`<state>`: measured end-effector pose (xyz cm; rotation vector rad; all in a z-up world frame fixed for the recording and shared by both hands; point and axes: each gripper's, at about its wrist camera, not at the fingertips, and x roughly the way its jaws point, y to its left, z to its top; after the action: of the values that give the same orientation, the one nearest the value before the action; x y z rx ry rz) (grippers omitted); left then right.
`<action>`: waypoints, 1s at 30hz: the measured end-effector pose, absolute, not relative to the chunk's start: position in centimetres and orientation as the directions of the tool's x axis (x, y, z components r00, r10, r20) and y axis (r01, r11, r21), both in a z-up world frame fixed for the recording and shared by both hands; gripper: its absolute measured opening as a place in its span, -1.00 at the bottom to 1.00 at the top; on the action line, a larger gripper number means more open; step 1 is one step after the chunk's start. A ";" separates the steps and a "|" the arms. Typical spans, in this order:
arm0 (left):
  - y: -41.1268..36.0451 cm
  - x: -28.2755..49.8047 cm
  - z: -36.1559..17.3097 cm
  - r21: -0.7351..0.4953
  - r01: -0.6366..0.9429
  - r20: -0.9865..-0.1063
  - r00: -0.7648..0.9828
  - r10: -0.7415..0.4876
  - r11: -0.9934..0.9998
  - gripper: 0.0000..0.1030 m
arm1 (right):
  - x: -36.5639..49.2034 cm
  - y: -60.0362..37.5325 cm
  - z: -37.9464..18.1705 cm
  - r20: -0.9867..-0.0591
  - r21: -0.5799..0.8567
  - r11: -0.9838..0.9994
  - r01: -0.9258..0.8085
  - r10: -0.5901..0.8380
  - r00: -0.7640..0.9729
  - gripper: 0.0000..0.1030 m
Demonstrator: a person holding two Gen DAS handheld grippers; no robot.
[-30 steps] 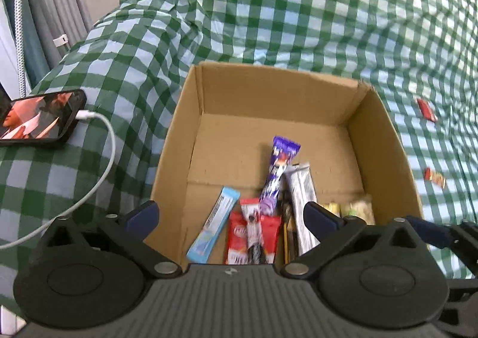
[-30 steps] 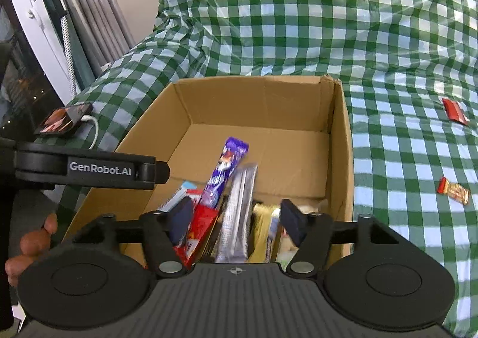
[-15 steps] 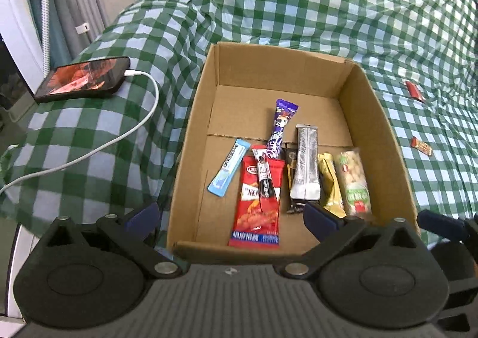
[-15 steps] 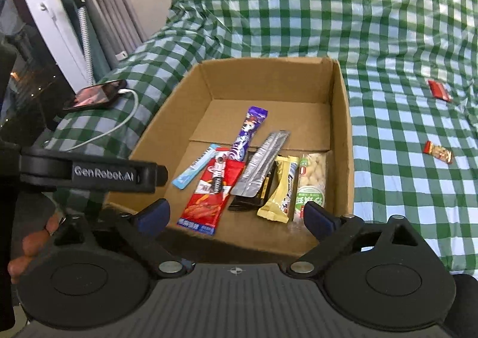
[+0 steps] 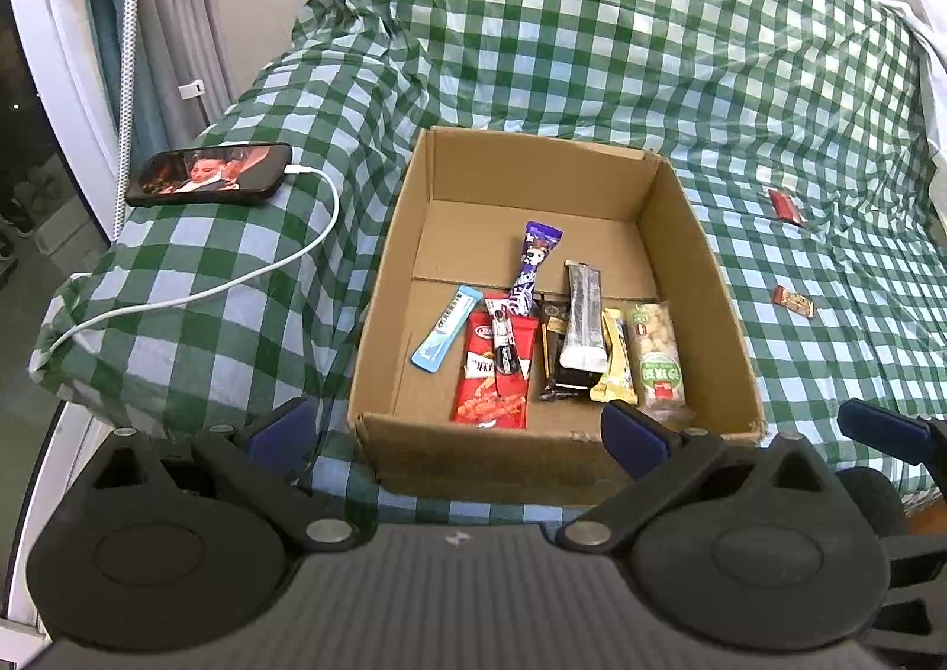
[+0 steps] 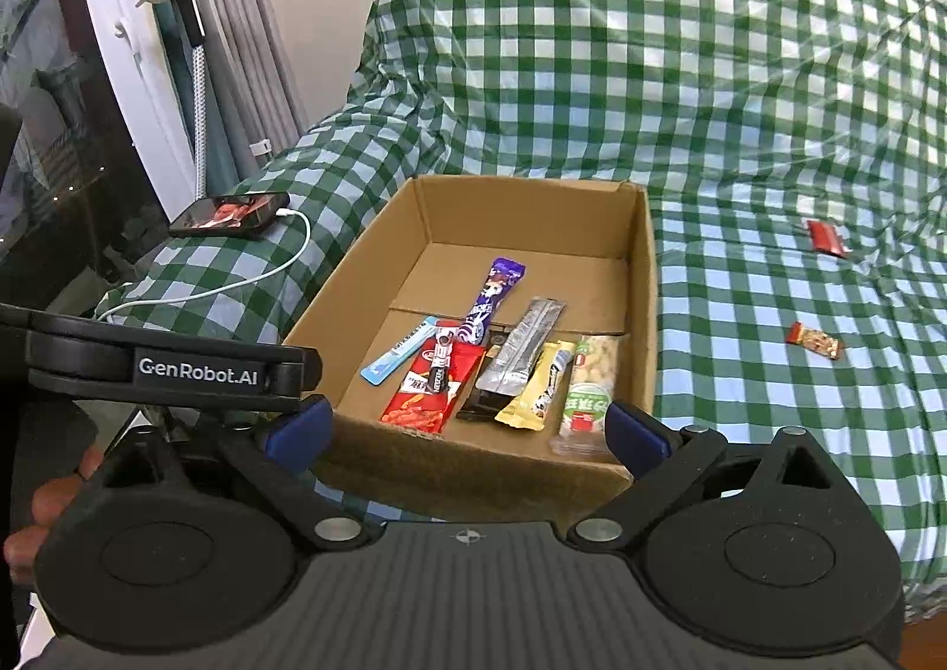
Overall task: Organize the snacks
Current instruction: 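Lift both tools up away from the box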
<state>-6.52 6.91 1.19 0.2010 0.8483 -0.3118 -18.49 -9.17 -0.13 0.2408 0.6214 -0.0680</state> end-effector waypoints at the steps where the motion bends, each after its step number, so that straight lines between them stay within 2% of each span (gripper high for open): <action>1: 6.9 -6.9 1.3 0.051 0.348 -0.760 0.621 -0.189 0.936 0.99 | -18.8 -9.2 -0.1 -0.583 0.200 0.970 0.139 0.003 0.813 0.91; 30: 7.0 -10.8 2.5 0.102 0.381 -0.735 0.652 -0.188 0.919 0.99 | -24.2 -10.3 0.5 -0.514 0.207 0.954 0.216 -0.082 0.854 0.94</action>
<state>-10.83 7.00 2.46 0.2576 0.7990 -0.3271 -24.15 -10.26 0.48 0.2633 0.5262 -0.1583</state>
